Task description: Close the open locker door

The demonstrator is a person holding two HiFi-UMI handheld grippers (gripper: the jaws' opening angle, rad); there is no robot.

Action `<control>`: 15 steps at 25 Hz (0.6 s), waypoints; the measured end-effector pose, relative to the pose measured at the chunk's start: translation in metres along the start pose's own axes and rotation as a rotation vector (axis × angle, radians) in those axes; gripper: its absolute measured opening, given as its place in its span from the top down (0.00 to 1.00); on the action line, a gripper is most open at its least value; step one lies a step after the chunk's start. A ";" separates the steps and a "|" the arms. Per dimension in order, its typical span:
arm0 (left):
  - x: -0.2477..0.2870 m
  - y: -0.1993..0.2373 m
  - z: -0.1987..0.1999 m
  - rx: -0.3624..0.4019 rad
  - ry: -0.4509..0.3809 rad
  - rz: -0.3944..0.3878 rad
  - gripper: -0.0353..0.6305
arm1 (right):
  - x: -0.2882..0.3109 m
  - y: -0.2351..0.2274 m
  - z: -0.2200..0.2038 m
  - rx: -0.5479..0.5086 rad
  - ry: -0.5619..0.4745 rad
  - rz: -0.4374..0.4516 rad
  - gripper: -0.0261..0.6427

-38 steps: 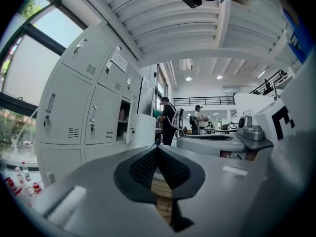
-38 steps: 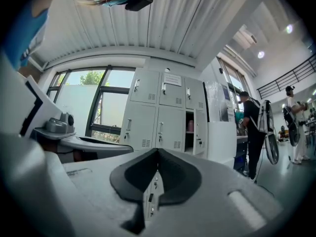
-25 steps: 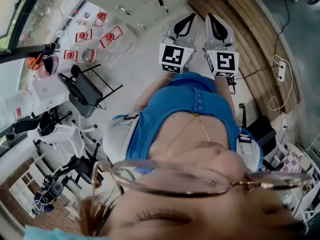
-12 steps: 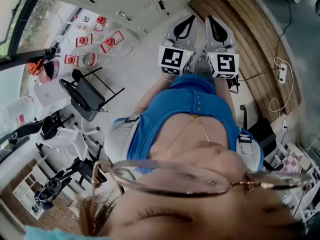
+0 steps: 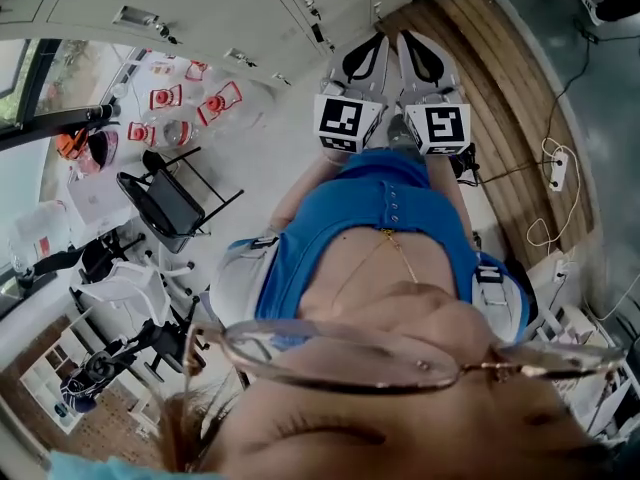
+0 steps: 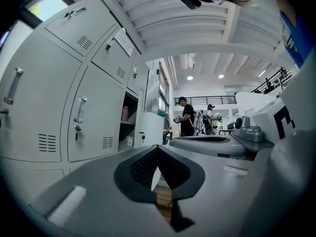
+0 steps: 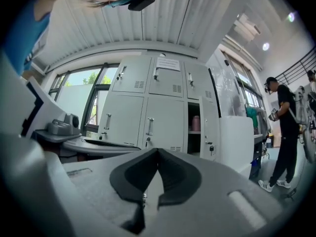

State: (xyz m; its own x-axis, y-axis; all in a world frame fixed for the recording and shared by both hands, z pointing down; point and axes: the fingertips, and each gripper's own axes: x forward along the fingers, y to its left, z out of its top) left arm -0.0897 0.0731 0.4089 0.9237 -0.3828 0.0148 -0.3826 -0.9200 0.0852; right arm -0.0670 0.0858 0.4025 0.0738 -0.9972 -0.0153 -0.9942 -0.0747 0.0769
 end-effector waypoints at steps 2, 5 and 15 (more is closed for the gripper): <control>0.019 0.003 0.005 0.006 -0.002 0.010 0.95 | 0.009 -0.016 0.002 0.002 -0.003 0.006 0.96; 0.044 0.001 0.008 -0.001 0.002 0.016 0.95 | 0.020 -0.041 0.003 0.011 -0.001 0.011 0.96; 0.103 -0.001 0.017 0.002 0.001 0.053 0.95 | 0.046 -0.095 0.008 0.024 -0.020 0.053 0.96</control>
State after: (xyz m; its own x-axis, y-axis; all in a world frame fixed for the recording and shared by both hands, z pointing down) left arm 0.0057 0.0331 0.3934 0.9020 -0.4313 0.0201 -0.4314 -0.8984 0.0820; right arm 0.0304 0.0473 0.3867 0.0200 -0.9993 -0.0320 -0.9983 -0.0217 0.0544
